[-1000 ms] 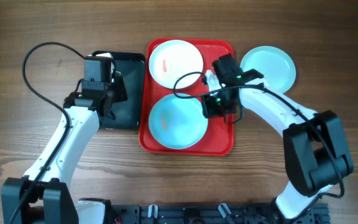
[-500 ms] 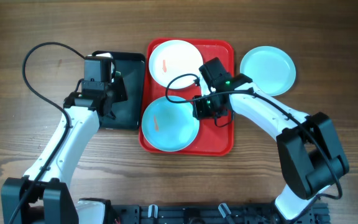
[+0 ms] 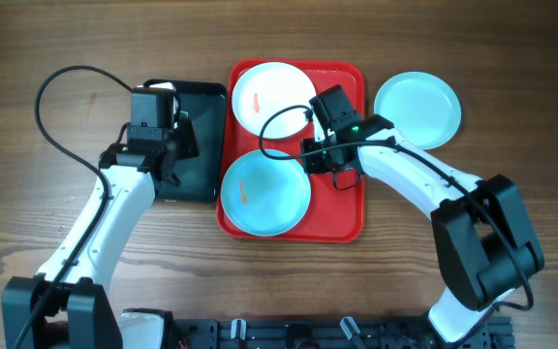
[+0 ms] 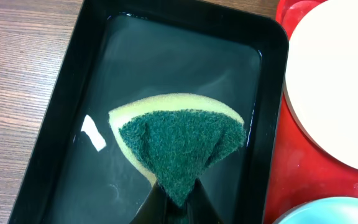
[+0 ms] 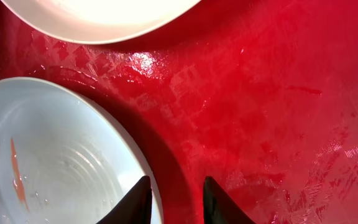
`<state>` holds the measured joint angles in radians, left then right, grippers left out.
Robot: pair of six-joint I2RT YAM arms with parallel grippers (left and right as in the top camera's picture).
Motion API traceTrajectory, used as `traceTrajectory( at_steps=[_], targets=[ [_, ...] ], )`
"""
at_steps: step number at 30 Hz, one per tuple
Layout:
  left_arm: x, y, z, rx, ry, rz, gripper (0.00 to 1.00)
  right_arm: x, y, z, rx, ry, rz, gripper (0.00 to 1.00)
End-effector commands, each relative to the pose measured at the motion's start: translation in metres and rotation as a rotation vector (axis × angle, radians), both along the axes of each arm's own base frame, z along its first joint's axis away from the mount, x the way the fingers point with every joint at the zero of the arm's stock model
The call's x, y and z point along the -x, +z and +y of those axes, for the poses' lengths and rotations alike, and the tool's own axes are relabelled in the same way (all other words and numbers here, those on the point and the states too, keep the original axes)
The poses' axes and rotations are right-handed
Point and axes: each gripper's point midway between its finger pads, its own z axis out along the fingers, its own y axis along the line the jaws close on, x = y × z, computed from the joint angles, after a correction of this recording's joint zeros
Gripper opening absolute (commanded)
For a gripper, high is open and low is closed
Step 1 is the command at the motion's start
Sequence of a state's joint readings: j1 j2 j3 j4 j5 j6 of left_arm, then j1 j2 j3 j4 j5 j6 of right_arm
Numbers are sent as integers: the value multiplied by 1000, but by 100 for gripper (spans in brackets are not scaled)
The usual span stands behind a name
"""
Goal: Clean dirty plates on tray and stack at the side
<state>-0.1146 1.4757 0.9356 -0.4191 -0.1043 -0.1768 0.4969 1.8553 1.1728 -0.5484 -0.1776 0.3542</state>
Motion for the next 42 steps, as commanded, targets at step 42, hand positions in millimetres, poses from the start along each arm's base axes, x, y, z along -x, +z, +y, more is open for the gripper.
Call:
traceTrajectory(
  at_steps=[42],
  targets=[
    [3, -4, 0, 6, -8, 18, 4, -1, -30, 8, 30, 105, 52, 18]
  ],
)
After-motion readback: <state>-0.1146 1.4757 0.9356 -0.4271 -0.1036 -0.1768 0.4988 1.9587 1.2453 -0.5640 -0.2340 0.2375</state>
